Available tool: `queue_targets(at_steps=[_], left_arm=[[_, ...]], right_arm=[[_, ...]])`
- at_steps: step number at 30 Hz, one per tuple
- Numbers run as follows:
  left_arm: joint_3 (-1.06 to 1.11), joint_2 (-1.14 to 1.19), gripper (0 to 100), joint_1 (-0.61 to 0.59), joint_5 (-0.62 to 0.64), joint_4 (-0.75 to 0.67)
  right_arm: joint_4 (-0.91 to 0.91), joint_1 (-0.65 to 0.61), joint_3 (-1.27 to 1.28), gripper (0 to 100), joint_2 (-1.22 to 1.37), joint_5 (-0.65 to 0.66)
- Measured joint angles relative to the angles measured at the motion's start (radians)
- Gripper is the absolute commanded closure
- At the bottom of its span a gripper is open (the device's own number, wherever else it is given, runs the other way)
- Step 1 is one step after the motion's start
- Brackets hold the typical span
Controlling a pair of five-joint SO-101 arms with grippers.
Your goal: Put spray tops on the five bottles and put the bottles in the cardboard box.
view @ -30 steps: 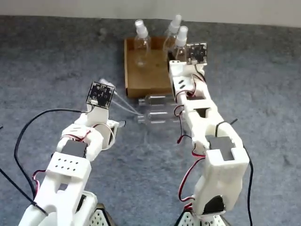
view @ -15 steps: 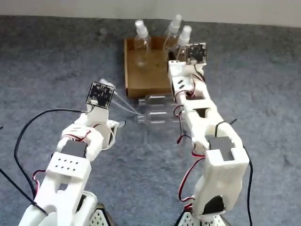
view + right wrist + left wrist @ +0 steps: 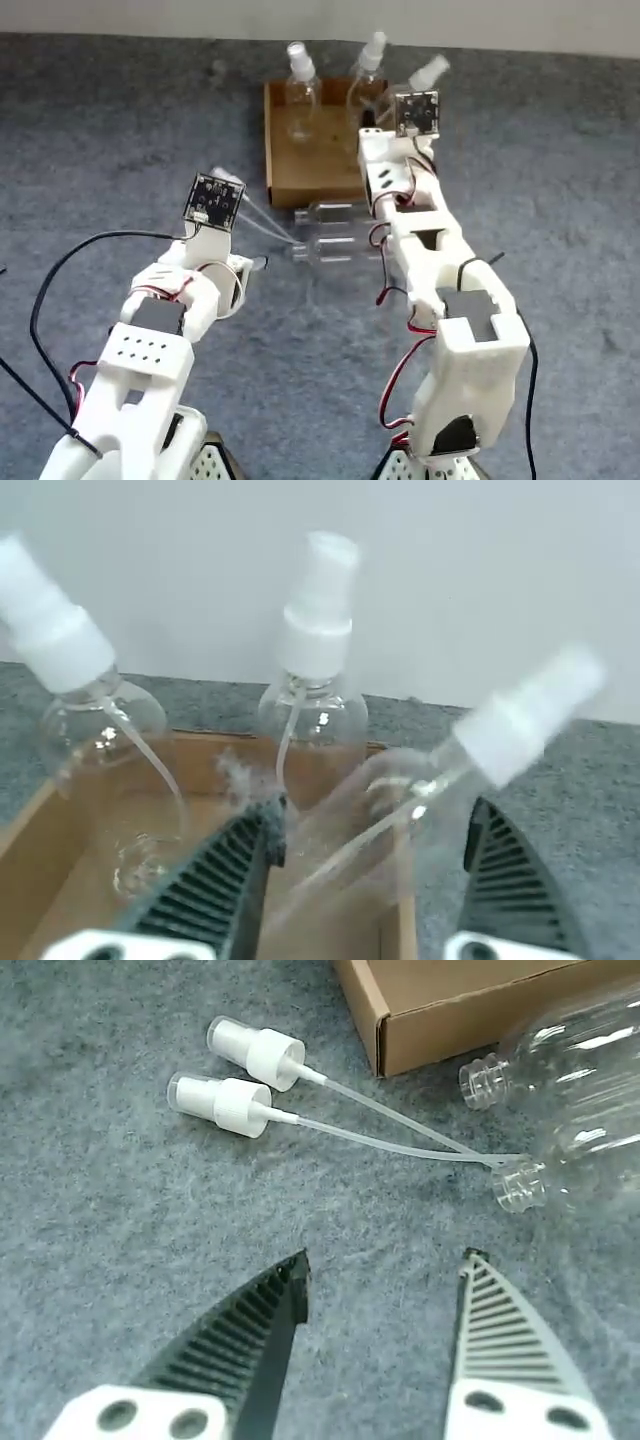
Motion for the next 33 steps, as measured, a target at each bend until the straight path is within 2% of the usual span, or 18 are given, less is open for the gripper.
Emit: queue_targets(at_steps=[7, 12, 16, 20, 26, 33], left_arm=[[0.0, 0.0, 81, 0.0, 0.0, 0.0], [0.0, 0.0, 81, 0.0, 0.0, 0.0], [0.0, 0.003, 81, 0.0, 0.0, 0.0], [0.0, 0.003, 81, 0.0, 0.0, -0.003], [0.0, 0.006, 81, 0.0, 0.0, -0.037], [0.0, 0.006, 81, 0.0, 0.0, -0.037]], right_arm=[[0.0, 0.0, 0.0, 76.7, 0.0, 0.133], [0.0, 0.002, 0.0, 76.9, 0.0, 0.149], [0.015, 0.0, 0.0, 83.1, 0.0, 0.149], [0.124, 0.005, 0.0, 86.1, -0.02, 0.149], [0.265, 0.006, 0.0, 86.1, -0.193, 0.149], [0.569, 0.006, 0.0, 86.4, -0.367, 0.149]])
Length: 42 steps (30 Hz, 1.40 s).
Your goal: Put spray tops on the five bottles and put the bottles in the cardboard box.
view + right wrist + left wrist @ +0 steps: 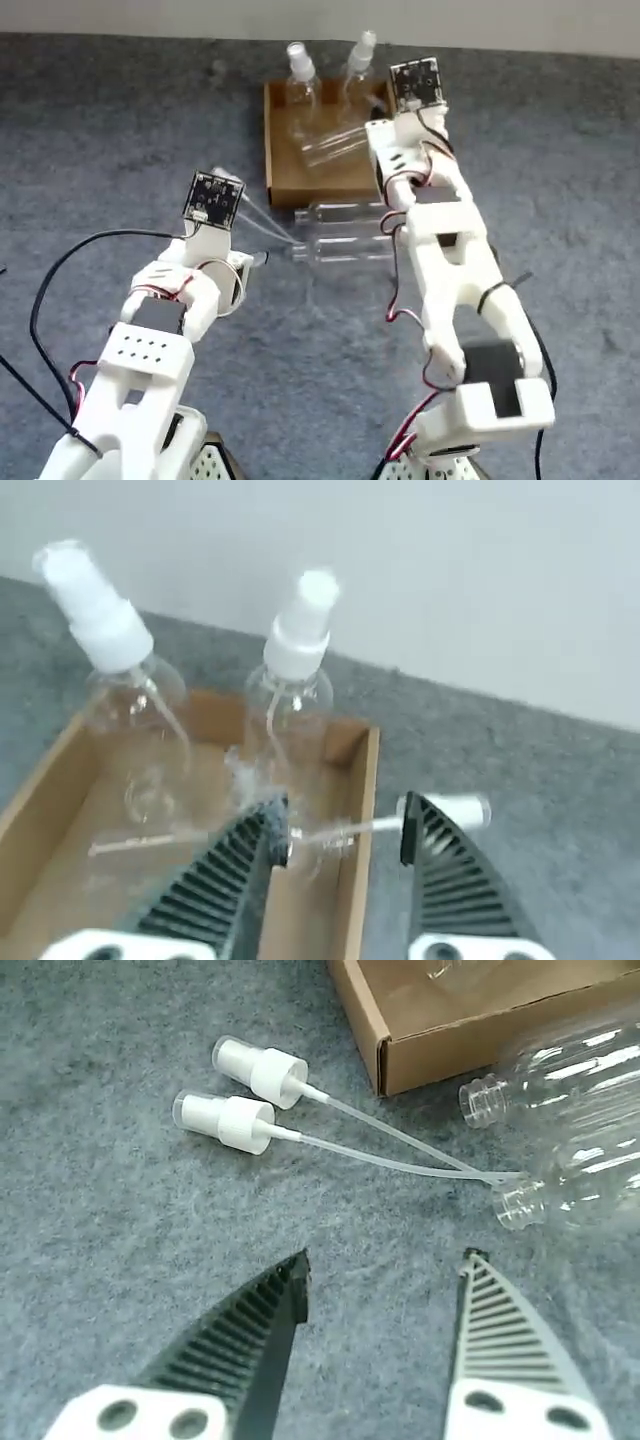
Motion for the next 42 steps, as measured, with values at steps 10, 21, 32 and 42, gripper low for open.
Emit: queue_targets(at_steps=[10, 21, 32, 42], left_arm=[[0.02, 0.0, 81, 0.0, 0.0, 0.0], [0.02, 0.0, 81, 0.0, 0.0, -0.002], [0.02, 0.0, 81, 0.0, 0.0, -0.025], [0.02, 0.0, 81, 0.0, 0.0, -0.025]], right_arm=[[0.525, 0.072, -0.02, 86.4, -0.103, 0.0], [0.577, 0.216, -0.334, 85.9, 0.095, -0.207], [0.609, 0.186, -0.807, 66.6, 0.526, -0.629], [0.677, 0.143, -1.096, 66.6, 0.75, -0.79]])
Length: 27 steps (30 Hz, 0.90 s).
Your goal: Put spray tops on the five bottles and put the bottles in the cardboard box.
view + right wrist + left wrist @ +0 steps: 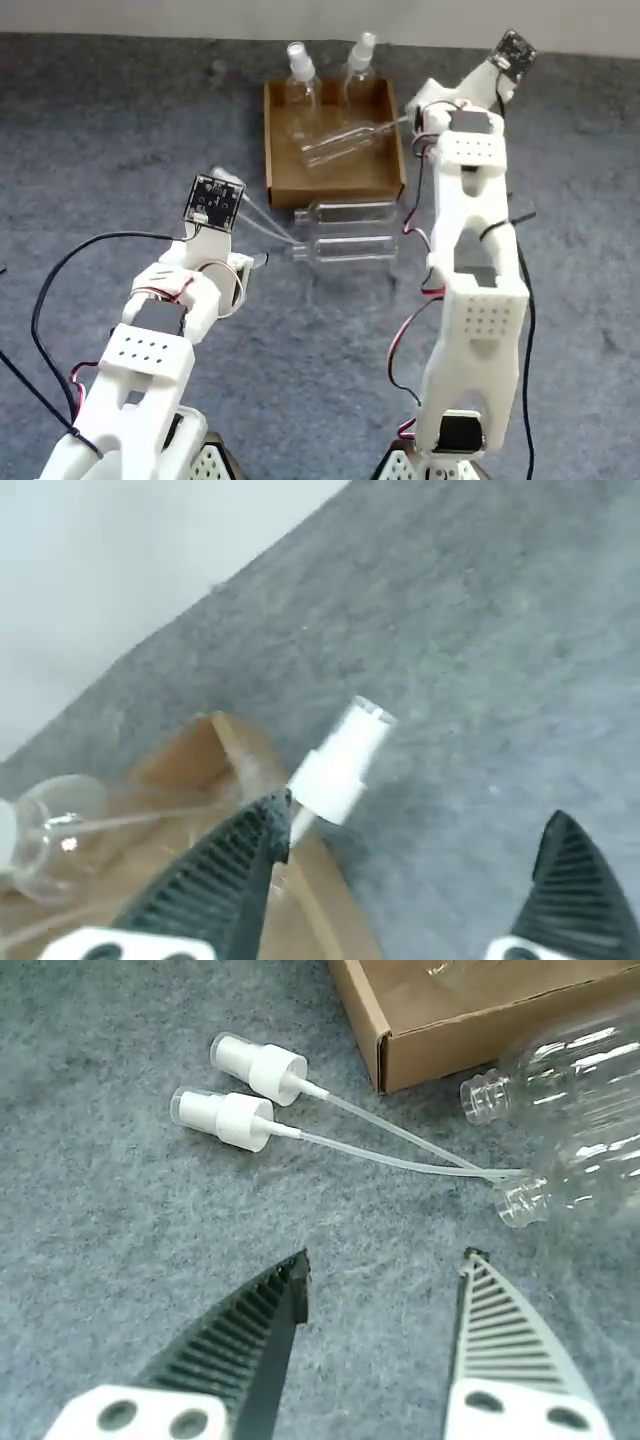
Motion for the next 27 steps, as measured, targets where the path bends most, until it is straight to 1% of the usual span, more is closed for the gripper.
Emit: queue_targets(at_steps=[4, 10, 12, 17, 19, 22, 27], left_arm=[[0.003, 0.0, 81, 0.0, 0.0, 0.0], [0.003, 0.0, 81, 0.0, 0.0, 0.0], [0.003, 0.0, 81, 0.0, 0.0, 0.0], [0.003, 0.0, 81, 0.0, 0.0, 0.0], [0.003, 0.0, 81, 0.0, 0.0, 0.0], [0.003, 0.0, 81, 0.0, 0.0, 0.0], [0.003, 0.0, 81, 0.0, 0.0, 0.0]], right_arm=[[0.0, -0.011, -0.14, 66.6, 0.11, -0.028], [0.0, -0.012, -0.342, 67.3, 0.298, -0.029], [0.003, -0.012, -0.404, 71.8, 0.351, -0.029], [0.066, -0.005, -0.557, 89.9, 0.433, -0.029], [0.1, 0.009, -0.62, 94.3, 0.453, -0.029], [0.157, 0.032, -0.706, 96.6, 0.476, -0.029], [0.288, 0.06, -0.856, 96.8, 0.512, -0.029]])
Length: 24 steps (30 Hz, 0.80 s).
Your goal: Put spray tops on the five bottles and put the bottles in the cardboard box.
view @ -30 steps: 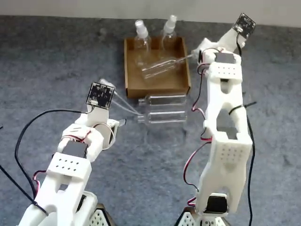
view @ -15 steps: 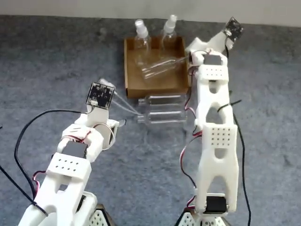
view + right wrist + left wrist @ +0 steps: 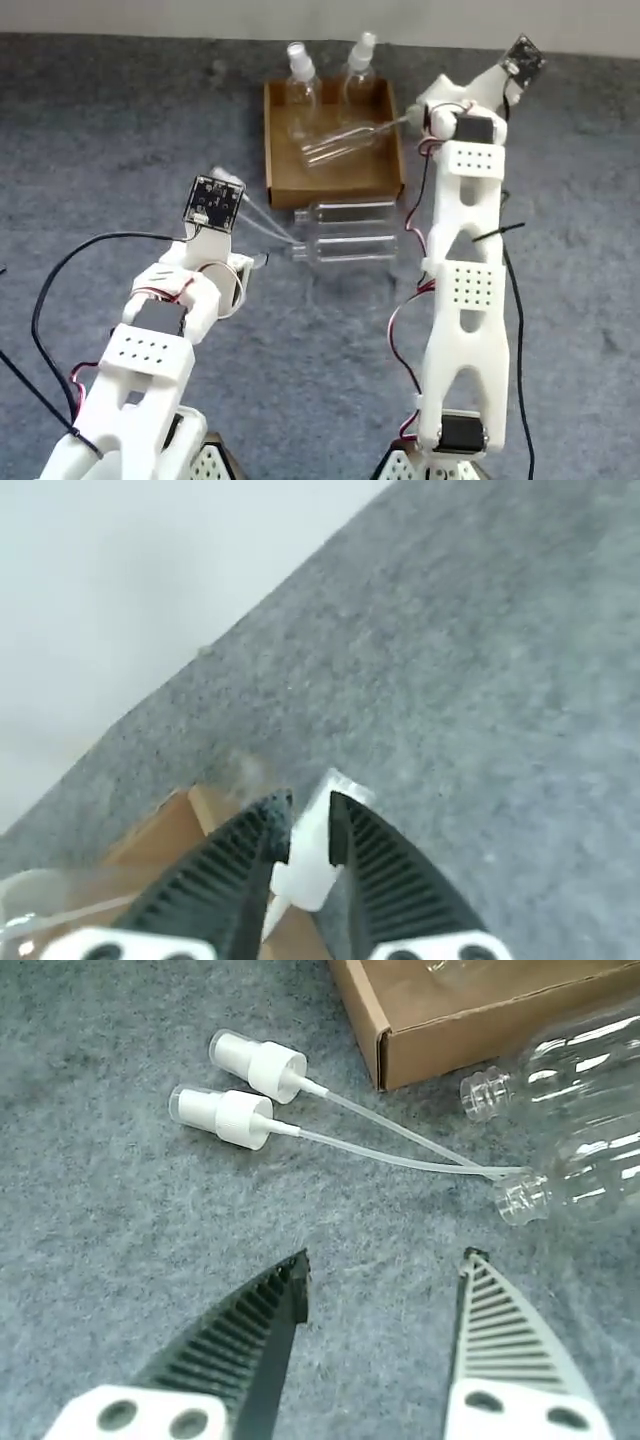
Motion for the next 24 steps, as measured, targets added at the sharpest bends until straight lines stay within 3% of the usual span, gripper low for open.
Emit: queue_targets(at_steps=[6, 12, 24], left_arm=[[0.0, 0.0, 81, 0.0, 0.0, 0.0], [0.0, 0.0, 81, 0.0, 0.0, 0.0], [0.0, 0.0, 81, 0.0, 0.0, 0.0]], right_arm=[[0.077, 0.005, -0.063, 94.0, 0.02, 0.0], [0.107, -0.043, -0.069, 73.0, 0.02, 0.0], [0.005, -0.089, -0.072, 72.1, 0.081, 0.0]])
